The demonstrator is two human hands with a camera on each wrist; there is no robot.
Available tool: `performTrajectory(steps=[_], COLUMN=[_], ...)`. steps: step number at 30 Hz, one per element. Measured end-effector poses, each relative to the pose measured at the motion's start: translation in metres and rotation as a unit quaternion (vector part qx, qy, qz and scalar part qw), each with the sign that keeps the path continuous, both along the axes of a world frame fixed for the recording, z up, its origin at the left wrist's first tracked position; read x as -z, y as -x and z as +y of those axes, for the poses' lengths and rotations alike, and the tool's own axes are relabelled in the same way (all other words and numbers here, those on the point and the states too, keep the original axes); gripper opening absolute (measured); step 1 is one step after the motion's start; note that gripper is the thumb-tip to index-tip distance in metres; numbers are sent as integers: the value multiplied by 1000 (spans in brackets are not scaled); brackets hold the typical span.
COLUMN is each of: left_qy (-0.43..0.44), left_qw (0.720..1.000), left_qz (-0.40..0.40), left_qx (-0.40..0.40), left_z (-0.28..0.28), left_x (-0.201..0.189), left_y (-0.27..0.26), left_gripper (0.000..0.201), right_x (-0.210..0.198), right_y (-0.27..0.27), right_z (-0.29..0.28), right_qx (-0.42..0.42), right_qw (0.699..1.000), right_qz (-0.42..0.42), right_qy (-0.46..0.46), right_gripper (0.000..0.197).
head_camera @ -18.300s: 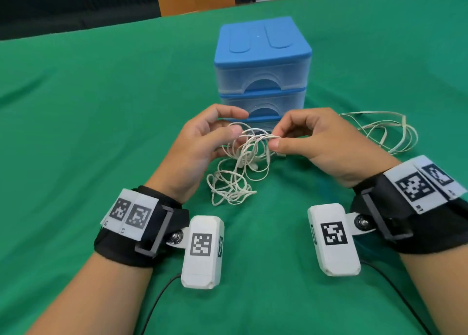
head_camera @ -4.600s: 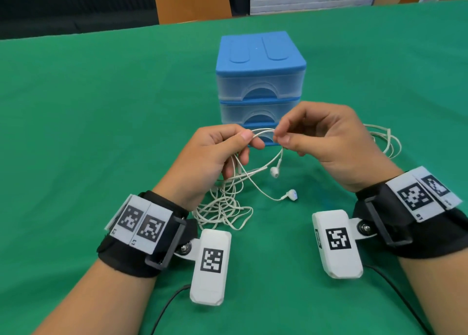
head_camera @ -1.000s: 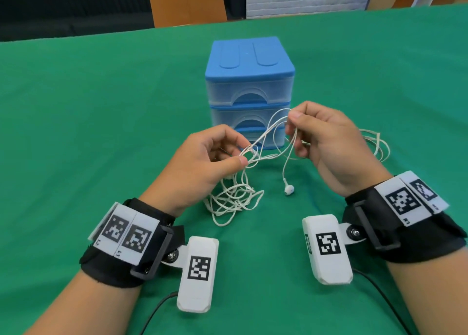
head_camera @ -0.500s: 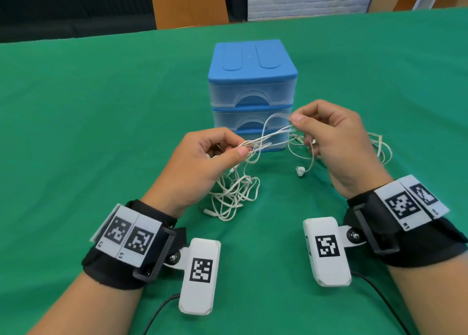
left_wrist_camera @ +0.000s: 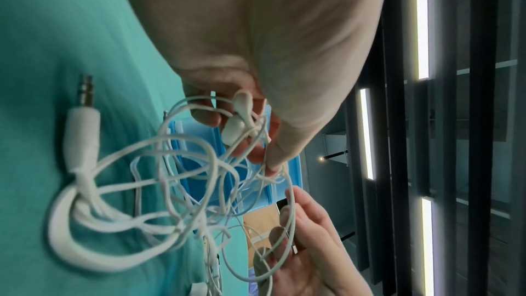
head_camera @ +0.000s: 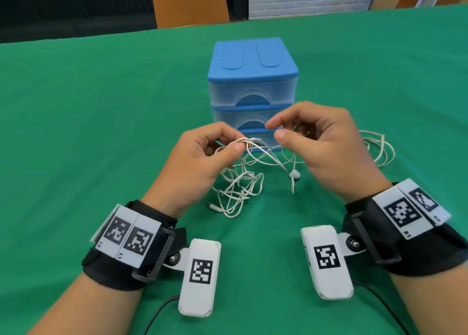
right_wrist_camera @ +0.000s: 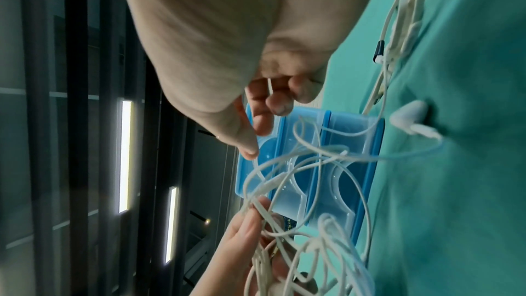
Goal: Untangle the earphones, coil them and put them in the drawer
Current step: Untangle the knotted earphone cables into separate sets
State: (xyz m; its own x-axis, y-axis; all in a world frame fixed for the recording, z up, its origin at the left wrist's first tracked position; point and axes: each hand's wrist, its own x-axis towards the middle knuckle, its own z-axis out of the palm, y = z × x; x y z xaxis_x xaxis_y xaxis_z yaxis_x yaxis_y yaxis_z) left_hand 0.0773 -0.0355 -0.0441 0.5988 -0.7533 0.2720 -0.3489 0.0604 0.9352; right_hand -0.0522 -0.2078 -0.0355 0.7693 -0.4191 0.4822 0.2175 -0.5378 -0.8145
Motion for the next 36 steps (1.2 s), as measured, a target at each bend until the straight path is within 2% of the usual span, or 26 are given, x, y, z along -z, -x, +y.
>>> performTrajectory(steps=[3, 6, 8, 12, 17, 20, 22, 25, 28, 32, 36], left_qy=[-2, -3, -2, 14, 5, -13, -28, -32, 10, 18, 10], left_qw=[1000, 999, 999, 997, 994, 989, 982, 976, 985, 993, 996], left_qz=[-7, -30, -48, -69, -80, -78, -82, -92, -99, -107, -34], left_qx=[18, 27, 20, -21, -73, -126, -171, -197, -143, -55, 88], left_z=[0, 0, 0, 0, 0, 0, 1, 3, 4, 5, 3], left_x=[0, -1, -2, -4, -1, 1, 3, -1, -8, -13, -11], left_y=[2, 3, 3, 3, -2, -7, -11, -10, -4, 2, 10], left_gripper=[2, 3, 5, 3, 5, 17, 17, 20, 25, 24, 36], right_x=[4, 3, 2, 5, 6, 1, -3, -6, -4, -1, -3], right_y=[1, 0, -1, -3, -3, -2, -1, -1, -1, -2, 0], right_z=[-3, 2, 3, -5, -17, -18, -19, -18, -13, -4, 5], right_qx=[-27, -48, -40, 40, 136, 150, 149, 106, 35, -68, -140], right_qw=[997, 992, 994, 998, 986, 975, 964, 963, 975, 991, 985], right_qz=[61, 92, 85, 43, -2, -45, -73, -83, -47, 10, 43], right_qy=[50, 69, 63, 8, -96, -157, -208, -233, -214, -119, -87], right_gripper=[21, 6, 8, 15, 12, 18, 21, 17, 17, 25, 22])
